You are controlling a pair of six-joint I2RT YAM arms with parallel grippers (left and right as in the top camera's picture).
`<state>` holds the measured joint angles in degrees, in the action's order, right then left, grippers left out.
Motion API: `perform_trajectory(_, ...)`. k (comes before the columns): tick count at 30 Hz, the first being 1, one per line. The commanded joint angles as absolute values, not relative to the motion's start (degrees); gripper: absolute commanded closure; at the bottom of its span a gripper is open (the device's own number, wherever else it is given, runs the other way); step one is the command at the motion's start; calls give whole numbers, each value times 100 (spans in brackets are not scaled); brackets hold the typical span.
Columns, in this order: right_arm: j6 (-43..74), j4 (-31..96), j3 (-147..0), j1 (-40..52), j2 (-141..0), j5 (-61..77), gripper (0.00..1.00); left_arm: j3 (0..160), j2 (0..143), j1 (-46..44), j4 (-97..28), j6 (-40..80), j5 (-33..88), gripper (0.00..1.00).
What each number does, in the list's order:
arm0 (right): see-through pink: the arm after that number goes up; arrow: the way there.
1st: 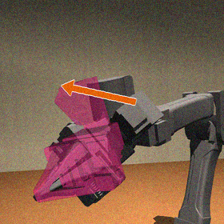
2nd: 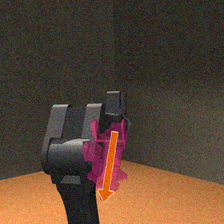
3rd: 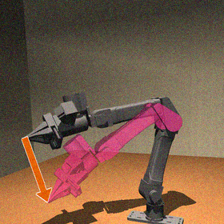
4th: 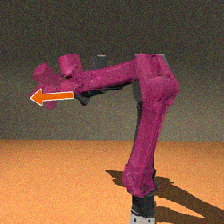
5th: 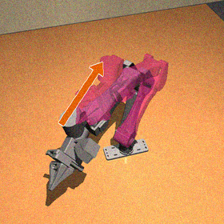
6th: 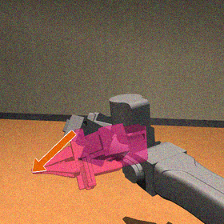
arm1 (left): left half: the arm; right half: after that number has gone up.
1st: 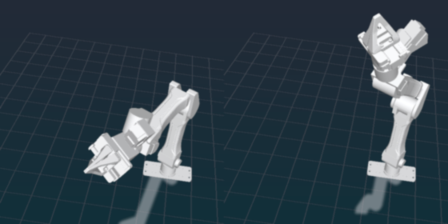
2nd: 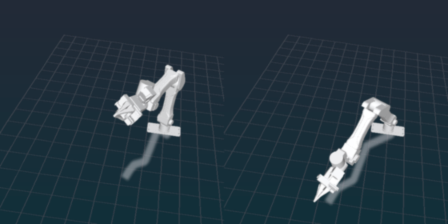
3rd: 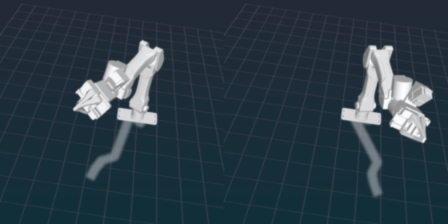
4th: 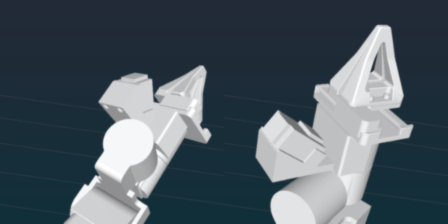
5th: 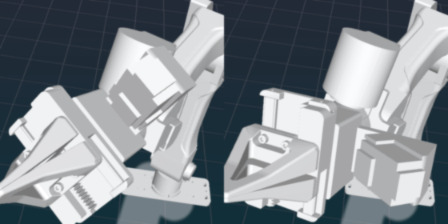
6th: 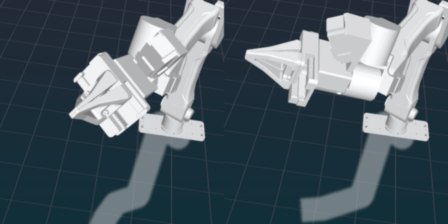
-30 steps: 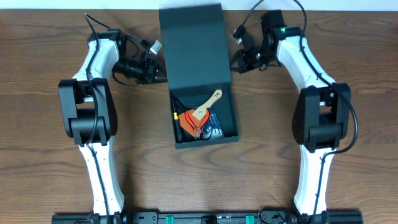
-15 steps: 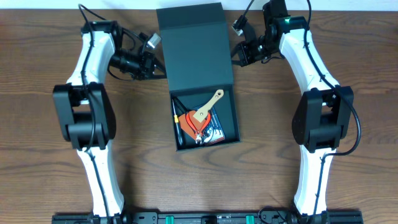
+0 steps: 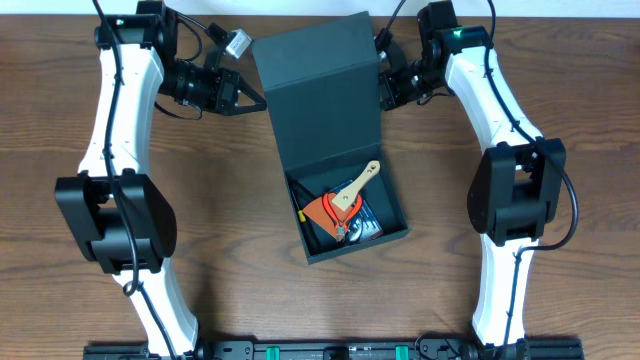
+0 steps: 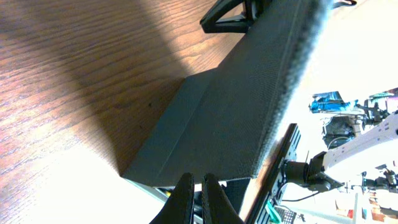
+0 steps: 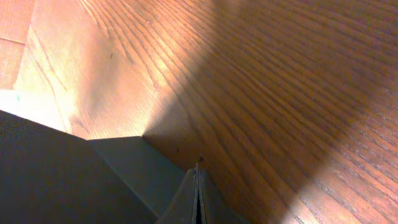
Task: Pack container
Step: 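Push the upright lid with both grippers toward closing over the box, then press the lid down flat onto the box with both grippers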
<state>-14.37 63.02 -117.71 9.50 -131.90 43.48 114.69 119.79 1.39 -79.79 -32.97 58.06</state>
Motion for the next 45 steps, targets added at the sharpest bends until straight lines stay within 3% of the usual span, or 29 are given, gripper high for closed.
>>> perform_trajectory(1, -1599, 6418, -11939, 1015, -13211, 4506, 99, 11542, 11990, 86, -8077, -3291, 5843, 94)
perform_trajectory(17, -1824, 8320, -14005, 829, -13209, 4047, 99, 11542, 11990, -187, -8536, -3295, 5843, 94)
perform_trajectory(29, -1857, 9192, -14068, 567, -13209, 4049, 99, 11542, 11990, -799, -9684, -3640, 5841, 94)
perform_trajectory(45, -2110, 9413, -14068, 558, -13207, 3752, 99, 11539, 11893, -1212, -9682, -3483, 4816, 94)
